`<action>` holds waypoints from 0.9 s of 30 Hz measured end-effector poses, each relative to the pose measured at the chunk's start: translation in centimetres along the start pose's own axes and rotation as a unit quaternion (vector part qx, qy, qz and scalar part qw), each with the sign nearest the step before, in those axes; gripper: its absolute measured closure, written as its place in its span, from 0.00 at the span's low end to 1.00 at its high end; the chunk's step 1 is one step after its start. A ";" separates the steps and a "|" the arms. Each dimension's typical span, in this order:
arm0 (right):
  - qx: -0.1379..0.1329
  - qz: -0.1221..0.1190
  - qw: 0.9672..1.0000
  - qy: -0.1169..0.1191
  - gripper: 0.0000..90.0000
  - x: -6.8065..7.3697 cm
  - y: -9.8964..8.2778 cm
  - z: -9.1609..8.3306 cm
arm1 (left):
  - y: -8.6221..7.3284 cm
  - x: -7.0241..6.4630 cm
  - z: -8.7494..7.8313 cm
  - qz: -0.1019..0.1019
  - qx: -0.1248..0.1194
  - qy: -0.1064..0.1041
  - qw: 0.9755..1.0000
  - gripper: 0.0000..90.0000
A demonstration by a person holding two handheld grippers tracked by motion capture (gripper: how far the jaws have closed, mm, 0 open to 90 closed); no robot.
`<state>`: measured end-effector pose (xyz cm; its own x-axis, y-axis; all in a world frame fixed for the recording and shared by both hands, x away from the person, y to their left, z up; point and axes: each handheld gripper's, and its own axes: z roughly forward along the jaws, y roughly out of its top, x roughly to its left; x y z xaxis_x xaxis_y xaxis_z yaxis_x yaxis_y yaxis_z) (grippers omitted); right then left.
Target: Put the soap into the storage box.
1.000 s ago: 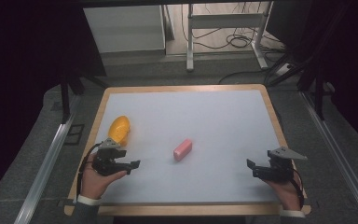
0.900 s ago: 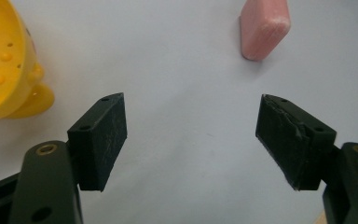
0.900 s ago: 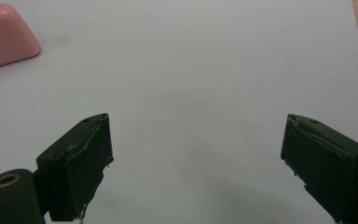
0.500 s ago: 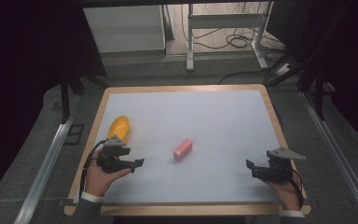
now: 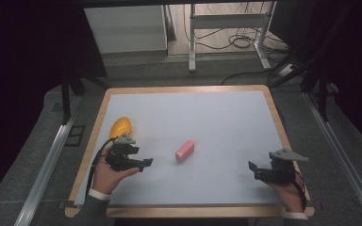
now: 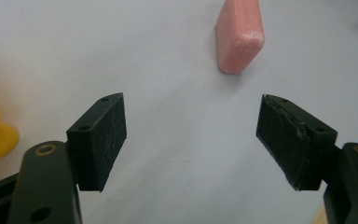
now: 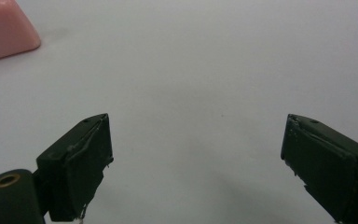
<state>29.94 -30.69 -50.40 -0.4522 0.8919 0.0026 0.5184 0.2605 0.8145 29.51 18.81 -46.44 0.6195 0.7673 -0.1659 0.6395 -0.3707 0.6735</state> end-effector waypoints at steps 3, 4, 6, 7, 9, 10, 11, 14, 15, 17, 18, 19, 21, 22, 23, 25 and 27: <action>0.000 0.000 1.000 0.000 0.09 0.0 0.0 0.0 | 0.4 -0.1 0.2 0.002 0.002 -0.001 1.000 0.28; 0.001 -0.001 1.000 -0.001 0.09 0.0 0.0 0.0 | 0.5 -0.2 0.3 0.003 0.003 -0.002 1.000 0.28; 0.001 -0.001 1.000 0.000 0.09 0.1 0.0 0.0 | 0.7 -0.3 0.6 0.004 0.006 -0.003 1.000 0.28; 0.002 -0.002 1.000 0.000 0.09 0.1 0.0 0.0 | 0.9 -0.3 0.7 0.004 0.007 -0.004 1.000 0.28; 0.003 -0.002 1.000 0.000 0.09 0.1 0.0 0.1 | 1.3 -0.4 1.0 0.006 0.009 -0.007 1.000 0.28; 0.003 -0.003 1.000 -0.001 0.09 0.2 0.0 0.1 | 1.4 -0.5 1.1 0.007 0.011 -0.009 1.000 0.28; 0.004 -0.004 1.000 -0.001 0.09 0.2 0.0 0.1 | 1.6 -0.5 1.3 0.008 0.013 -0.011 1.000 0.28; 0.004 -0.004 1.000 -0.001 0.09 0.2 0.0 0.1 | 2.2 -0.7 1.8 0.012 0.017 -0.015 1.000 0.27; 0.004 -0.004 1.000 -0.001 0.09 0.2 0.0 0.1 | 2.3 -0.8 1.9 0.013 0.019 -0.016 1.000 0.27; 0.004 -0.004 1.000 0.000 0.09 0.2 0.0 0.1 | 2.6 -0.9 2.2 0.017 0.022 -0.017 0.999 0.27; 0.005 -0.005 1.000 -0.001 0.09 0.2 0.0 0.1 | 2.8 -1.0 2.3 0.017 0.024 -0.019 0.999 0.28; 0.004 -0.004 1.000 -0.001 0.09 0.2 0.0 0.1 | 2.9 -1.1 2.5 0.016 0.024 -0.020 0.999 0.27; 0.004 -0.005 1.000 -0.002 0.09 0.2 0.0 0.1 | 3.2 -1.1 2.6 0.021 0.029 -0.021 0.999 0.27; 0.004 -0.005 1.000 -0.002 0.09 0.1 0.0 0.1 | 3.3 -1.2 2.8 0.023 0.031 -0.022 0.999 0.27; 0.005 -0.005 1.000 -0.003 0.09 0.1 0.0 0.1 | 3.4 -1.3 2.9 0.022 0.031 -0.022 0.999 0.27; 0.005 -0.005 1.000 -0.003 0.09 0.1 0.0 0.1 | 3.6 -1.4 3.0 0.027 0.036 -0.022 0.999 0.27; 0.005 -0.005 1.000 -0.004 0.09 0.1 0.0 0.1 | 3.9 -1.5 3.2 0.026 0.035 -0.023 0.999 0.27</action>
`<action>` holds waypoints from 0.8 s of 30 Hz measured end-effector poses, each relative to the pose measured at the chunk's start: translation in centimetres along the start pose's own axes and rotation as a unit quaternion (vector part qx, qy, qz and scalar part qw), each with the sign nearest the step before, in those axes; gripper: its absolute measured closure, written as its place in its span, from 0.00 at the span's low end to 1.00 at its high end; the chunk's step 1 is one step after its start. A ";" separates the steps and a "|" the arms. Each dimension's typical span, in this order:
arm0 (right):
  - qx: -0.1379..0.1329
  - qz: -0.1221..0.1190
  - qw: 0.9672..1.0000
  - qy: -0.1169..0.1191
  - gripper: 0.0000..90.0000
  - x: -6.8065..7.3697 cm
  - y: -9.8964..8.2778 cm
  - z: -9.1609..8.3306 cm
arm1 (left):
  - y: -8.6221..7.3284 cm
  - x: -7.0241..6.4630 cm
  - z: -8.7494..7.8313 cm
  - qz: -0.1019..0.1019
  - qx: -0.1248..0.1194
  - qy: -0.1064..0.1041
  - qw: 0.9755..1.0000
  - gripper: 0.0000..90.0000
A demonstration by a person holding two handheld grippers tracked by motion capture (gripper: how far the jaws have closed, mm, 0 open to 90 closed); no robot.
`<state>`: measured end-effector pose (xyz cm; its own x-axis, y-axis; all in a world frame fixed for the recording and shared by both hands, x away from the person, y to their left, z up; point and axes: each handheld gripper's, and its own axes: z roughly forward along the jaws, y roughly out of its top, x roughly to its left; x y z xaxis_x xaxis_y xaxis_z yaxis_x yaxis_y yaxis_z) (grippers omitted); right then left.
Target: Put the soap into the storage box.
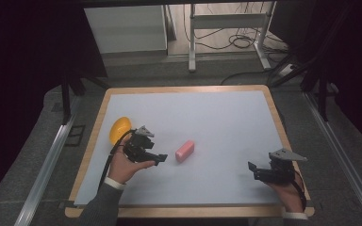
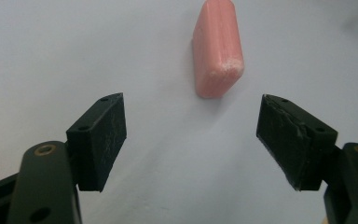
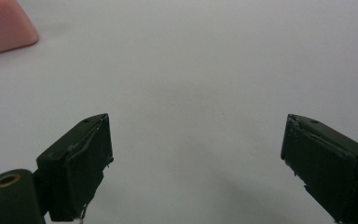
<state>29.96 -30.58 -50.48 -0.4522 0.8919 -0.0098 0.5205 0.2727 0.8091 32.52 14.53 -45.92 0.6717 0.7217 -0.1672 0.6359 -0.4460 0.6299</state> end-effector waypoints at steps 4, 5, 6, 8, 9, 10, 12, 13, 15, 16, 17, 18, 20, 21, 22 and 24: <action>0.002 0.000 1.000 -0.001 0.09 0.0 0.0 0.0 | 0.5 0.0 0.3 0.004 0.005 -0.001 1.000 0.27; 0.002 0.000 1.000 0.000 0.09 0.0 0.0 0.0 | 0.6 -0.1 0.4 0.002 0.005 -0.002 1.000 0.27; 0.003 0.000 1.000 0.000 0.09 0.0 0.0 0.0 | 0.6 -0.1 0.6 0.002 0.008 -0.003 1.000 0.27; 0.002 0.001 1.000 -0.001 0.09 -0.1 -0.1 0.0 | 0.8 0.0 0.9 0.003 0.013 -0.004 1.000 0.27; 0.003 0.000 1.000 -0.001 0.09 -0.1 -0.1 0.0 | 0.8 0.0 1.1 0.002 0.015 -0.004 1.000 0.27; 0.003 0.000 1.000 -0.001 0.09 -0.1 -0.1 0.0 | 0.9 0.0 1.2 0.004 0.017 -0.004 1.000 0.27; 0.004 0.000 1.000 -0.003 0.09 -0.1 -0.1 0.1 | 1.1 -0.1 1.5 0.006 0.022 -0.004 1.000 0.27; 0.005 0.000 1.000 -0.005 0.09 -0.1 -0.1 0.1 | 1.2 -0.2 1.7 0.008 0.024 0.000 1.000 0.27; 0.008 0.000 1.000 -0.006 0.09 -0.1 -0.2 0.2 | 1.5 -0.5 1.9 0.016 0.028 0.003 0.999 0.27; 0.008 0.000 1.000 -0.006 0.09 -0.1 -0.2 0.2 | 1.6 -0.7 2.0 0.017 0.029 0.001 0.999 0.27; 0.008 -0.001 1.000 -0.005 0.09 -0.1 -0.2 0.2 | 1.8 -0.8 2.2 0.018 0.031 0.000 0.999 0.27; 0.008 -0.002 1.000 -0.006 0.09 -0.1 -0.2 0.3 | 2.0 -0.9 2.4 0.019 0.033 0.000 0.999 0.27; 0.009 -0.003 1.000 -0.005 0.09 0.0 -0.2 0.3 | 2.4 -1.1 2.8 0.021 0.036 -0.003 0.999 0.27; 0.009 -0.003 1.000 -0.005 0.09 0.0 -0.2 0.3 | 2.5 -1.2 3.0 0.023 0.039 -0.004 0.999 0.27; 0.010 -0.004 1.000 -0.006 0.09 0.0 -0.2 0.3 | 2.7 -1.3 3.2 0.023 0.040 -0.006 0.999 0.27; 0.011 -0.005 1.000 -0.008 0.09 0.0 -0.2 0.3 | 3.0 -1.5 3.6 0.023 0.040 -0.006 0.999 0.27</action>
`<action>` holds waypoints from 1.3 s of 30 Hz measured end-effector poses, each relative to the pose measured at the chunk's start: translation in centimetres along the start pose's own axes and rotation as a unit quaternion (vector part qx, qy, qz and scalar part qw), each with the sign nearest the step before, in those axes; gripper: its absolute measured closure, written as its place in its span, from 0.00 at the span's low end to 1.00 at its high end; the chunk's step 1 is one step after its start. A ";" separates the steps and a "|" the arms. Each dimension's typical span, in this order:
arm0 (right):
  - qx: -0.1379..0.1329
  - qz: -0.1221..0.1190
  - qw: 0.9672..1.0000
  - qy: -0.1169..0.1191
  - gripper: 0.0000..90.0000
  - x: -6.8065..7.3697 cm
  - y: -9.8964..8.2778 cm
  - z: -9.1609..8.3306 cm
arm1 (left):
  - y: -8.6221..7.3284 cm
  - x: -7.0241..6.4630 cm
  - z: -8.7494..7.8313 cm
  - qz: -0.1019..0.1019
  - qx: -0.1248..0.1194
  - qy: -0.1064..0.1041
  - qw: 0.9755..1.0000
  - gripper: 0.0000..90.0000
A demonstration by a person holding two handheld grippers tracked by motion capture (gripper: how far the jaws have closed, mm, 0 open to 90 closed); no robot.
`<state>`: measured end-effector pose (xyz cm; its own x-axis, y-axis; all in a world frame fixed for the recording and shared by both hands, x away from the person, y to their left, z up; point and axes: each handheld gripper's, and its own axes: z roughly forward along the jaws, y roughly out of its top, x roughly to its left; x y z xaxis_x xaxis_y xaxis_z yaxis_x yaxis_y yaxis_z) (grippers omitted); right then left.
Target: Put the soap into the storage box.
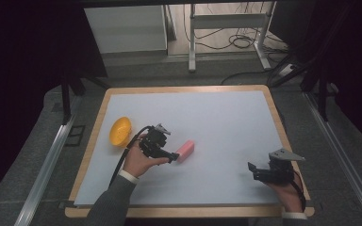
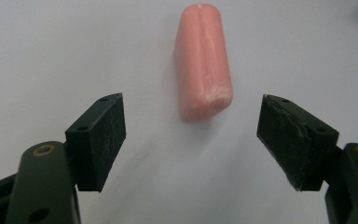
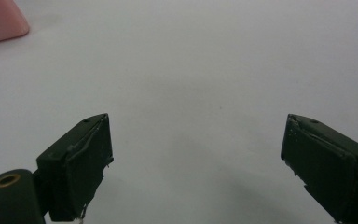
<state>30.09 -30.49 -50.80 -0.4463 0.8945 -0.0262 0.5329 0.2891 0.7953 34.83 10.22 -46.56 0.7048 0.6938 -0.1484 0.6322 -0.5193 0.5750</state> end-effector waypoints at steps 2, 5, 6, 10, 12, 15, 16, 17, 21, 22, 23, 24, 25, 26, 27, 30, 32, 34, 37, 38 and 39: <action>0.000 0.003 1.000 0.000 0.09 -0.1 0.0 0.0 | 0.3 -0.1 0.4 0.000 0.004 0.001 1.000 0.28; 0.001 0.004 1.000 -0.001 0.09 -0.2 -0.1 0.0 | 0.5 -0.3 0.8 0.002 0.009 -0.002 1.000 0.28; 0.001 0.004 1.000 -0.001 0.09 -0.2 -0.1 0.0 | 0.5 -0.3 0.9 0.002 0.010 -0.003 1.000 0.29; 0.003 0.005 1.000 -0.003 0.09 -0.2 -0.1 0.1 | 0.7 -0.4 1.3 0.002 0.015 -0.004 1.000 0.29; 0.004 0.005 1.000 -0.003 0.09 -0.2 -0.1 0.1 | 0.9 -0.4 1.5 0.002 0.017 -0.005 1.000 0.29; 0.004 0.006 1.000 -0.003 0.09 -0.2 -0.1 0.1 | 1.1 -0.4 1.8 0.004 0.021 -0.007 1.000 0.30; 0.004 0.006 1.000 -0.003 0.09 -0.2 -0.1 0.1 | 1.2 -0.5 1.9 0.003 0.021 -0.007 1.000 0.30; 0.004 0.006 1.000 -0.003 0.09 -0.2 -0.1 0.0 | 1.3 -0.5 2.0 0.004 0.022 -0.007 1.000 0.30; 0.005 0.007 1.000 -0.005 0.09 -0.2 -0.1 0.1 | 1.8 -0.7 2.5 0.003 0.021 -0.004 1.000 0.30; 0.006 0.006 1.000 -0.005 0.09 -0.2 -0.1 0.0 | 2.0 -0.7 2.7 0.003 0.023 -0.004 1.000 0.30; 0.005 0.007 1.000 -0.005 0.09 -0.2 -0.1 0.1 | 2.1 -0.8 2.8 0.003 0.024 -0.003 1.000 0.30; 0.005 0.007 1.000 -0.005 0.09 -0.2 -0.1 0.1 | 2.2 -0.8 3.0 0.005 0.027 -0.004 1.000 0.30; 0.005 0.007 1.000 -0.005 0.09 -0.2 -0.1 0.0 | 2.4 -0.9 3.2 0.006 0.028 -0.003 1.000 0.30; 0.005 0.007 1.000 -0.006 0.09 -0.2 -0.1 0.0 | 2.5 -1.0 3.3 0.007 0.029 -0.003 1.000 0.30; 0.006 0.006 1.000 -0.006 0.09 -0.2 -0.2 0.0 | 2.6 -1.1 3.4 0.009 0.031 -0.003 0.999 0.30; 0.006 0.006 1.000 -0.006 0.09 -0.2 -0.2 0.1 | 3.0 -1.3 3.8 0.011 0.035 -0.002 0.999 0.30; 0.007 0.006 1.000 -0.006 0.09 -0.2 -0.2 0.1 | 3.3 -1.4 4.1 0.011 0.036 0.005 0.999 0.31; 0.008 0.004 1.000 -0.006 0.09 -0.1 -0.2 0.2 | 3.4 -1.5 4.4 0.011 0.040 0.006 0.999 0.32; 0.010 0.003 1.000 -0.006 0.09 -0.1 -0.2 0.3 | 3.6 -1.6 4.9 0.011 0.046 0.011 0.999 0.34; 0.011 0.003 1.000 -0.006 0.09 -0.1 -0.2 0.2 | 3.6 -1.5 5.1 0.010 0.048 0.011 0.999 0.35; 0.011 0.003 1.000 -0.007 0.09 -0.1 -0.2 0.2 | 3.6 -1.5 5.2 0.008 0.049 0.011 0.999 0.36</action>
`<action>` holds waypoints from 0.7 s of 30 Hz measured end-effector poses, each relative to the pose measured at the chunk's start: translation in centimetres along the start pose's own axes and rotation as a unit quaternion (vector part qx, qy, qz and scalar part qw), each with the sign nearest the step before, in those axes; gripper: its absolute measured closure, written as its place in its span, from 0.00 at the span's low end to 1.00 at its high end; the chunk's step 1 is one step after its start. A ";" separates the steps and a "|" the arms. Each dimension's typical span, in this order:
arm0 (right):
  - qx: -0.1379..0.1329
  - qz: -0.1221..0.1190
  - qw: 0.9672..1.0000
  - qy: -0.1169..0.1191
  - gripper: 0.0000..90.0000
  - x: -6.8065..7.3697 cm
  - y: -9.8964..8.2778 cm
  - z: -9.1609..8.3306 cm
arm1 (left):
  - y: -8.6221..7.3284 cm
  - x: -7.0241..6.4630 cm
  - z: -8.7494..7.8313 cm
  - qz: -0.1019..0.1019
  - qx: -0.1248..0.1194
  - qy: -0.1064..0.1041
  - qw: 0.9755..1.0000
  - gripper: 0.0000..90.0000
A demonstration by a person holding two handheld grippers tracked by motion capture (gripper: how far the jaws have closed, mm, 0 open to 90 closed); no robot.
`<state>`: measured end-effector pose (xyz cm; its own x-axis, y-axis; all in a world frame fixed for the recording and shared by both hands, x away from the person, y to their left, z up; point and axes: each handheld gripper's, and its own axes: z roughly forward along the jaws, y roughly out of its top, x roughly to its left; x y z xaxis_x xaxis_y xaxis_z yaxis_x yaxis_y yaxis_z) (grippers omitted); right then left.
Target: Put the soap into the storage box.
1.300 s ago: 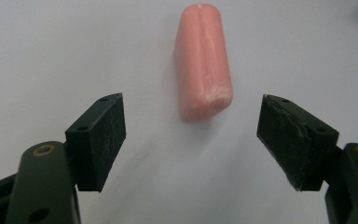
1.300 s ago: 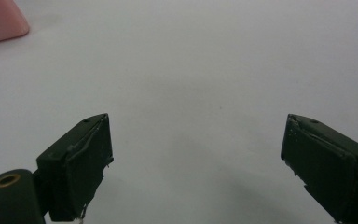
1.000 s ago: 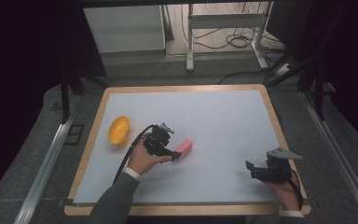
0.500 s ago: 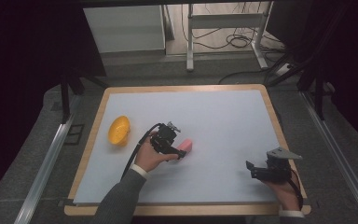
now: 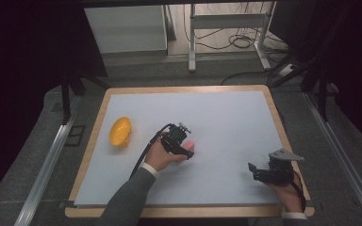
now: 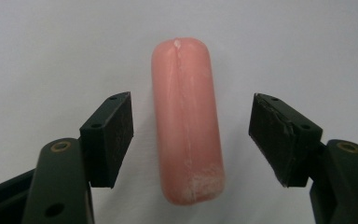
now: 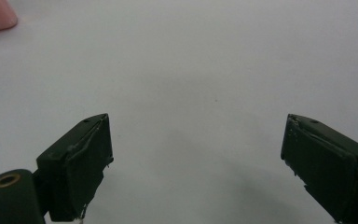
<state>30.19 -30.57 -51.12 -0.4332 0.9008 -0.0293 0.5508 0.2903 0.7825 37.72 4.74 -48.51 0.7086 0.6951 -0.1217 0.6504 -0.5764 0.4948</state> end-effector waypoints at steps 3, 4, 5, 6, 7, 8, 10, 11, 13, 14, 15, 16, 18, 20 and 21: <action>-0.001 -0.001 1.000 0.000 0.09 0.0 0.0 0.0 | 0.0 0.1 0.4 0.000 0.003 -0.001 1.000 0.39; -0.002 -0.001 1.000 0.001 0.09 0.0 0.0 0.0 | 0.0 0.1 0.5 0.002 0.002 0.003 1.000 0.41; -0.002 -0.002 1.000 0.002 0.09 0.0 0.0 0.0 | 0.0 0.1 0.7 0.001 0.001 0.006 1.000 0.43; -0.001 -0.002 1.000 0.002 0.09 0.1 0.0 0.0 | 0.0 0.0 0.8 0.000 0.004 0.006 1.000 0.45; -0.001 -0.001 1.000 0.002 0.09 0.1 0.0 0.0 | 0.0 0.0 1.0 -0.001 0.005 0.006 1.000 0.45; 0.000 -0.002 1.000 0.002 0.09 0.1 0.0 0.0 | 0.0 0.0 1.1 0.001 0.009 0.008 1.000 0.46; -0.002 -0.003 1.000 0.002 0.09 0.1 0.0 0.0 | 0.0 -0.2 1.4 0.002 0.013 0.012 1.000 0.50; -0.001 -0.004 1.000 0.002 0.09 0.2 0.0 0.0 | 0.0 -0.2 1.6 0.002 0.015 0.012 1.000 0.53; -0.001 -0.005 1.000 0.002 0.09 0.2 0.0 0.1 | 0.0 -0.3 1.7 0.003 0.019 0.024 1.000 0.60; 0.000 -0.005 1.000 0.002 0.09 0.2 0.0 0.1 | 0.0 -0.3 1.8 0.002 0.019 0.025 1.000 0.63; 0.000 -0.005 1.000 0.003 0.09 0.2 0.0 0.1 | 0.0 -0.3 1.8 0.001 0.018 0.026 0.999 0.65; 0.000 -0.006 1.000 0.003 0.09 0.2 0.0 0.1 | 0.0 -0.3 1.8 0.000 0.017 0.029 0.999 0.66; 0.000 -0.006 1.000 0.003 0.09 0.2 0.0 0.1 | 0.0 -0.4 1.8 0.002 0.016 0.033 0.999 0.67; -0.001 -0.006 1.000 0.003 0.09 0.2 0.0 0.1 | 0.0 -0.5 1.8 0.001 0.016 0.035 0.999 0.67; -0.003 -0.005 1.000 0.003 0.09 0.2 0.0 0.1 | 0.0 -0.5 1.8 0.001 0.017 0.035 0.999 0.67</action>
<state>30.18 -30.39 -51.15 -0.4434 0.8957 -0.0325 0.5428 0.2972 0.7855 37.88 3.66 -49.96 0.6902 0.7211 -0.0602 0.6584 -0.5913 0.4657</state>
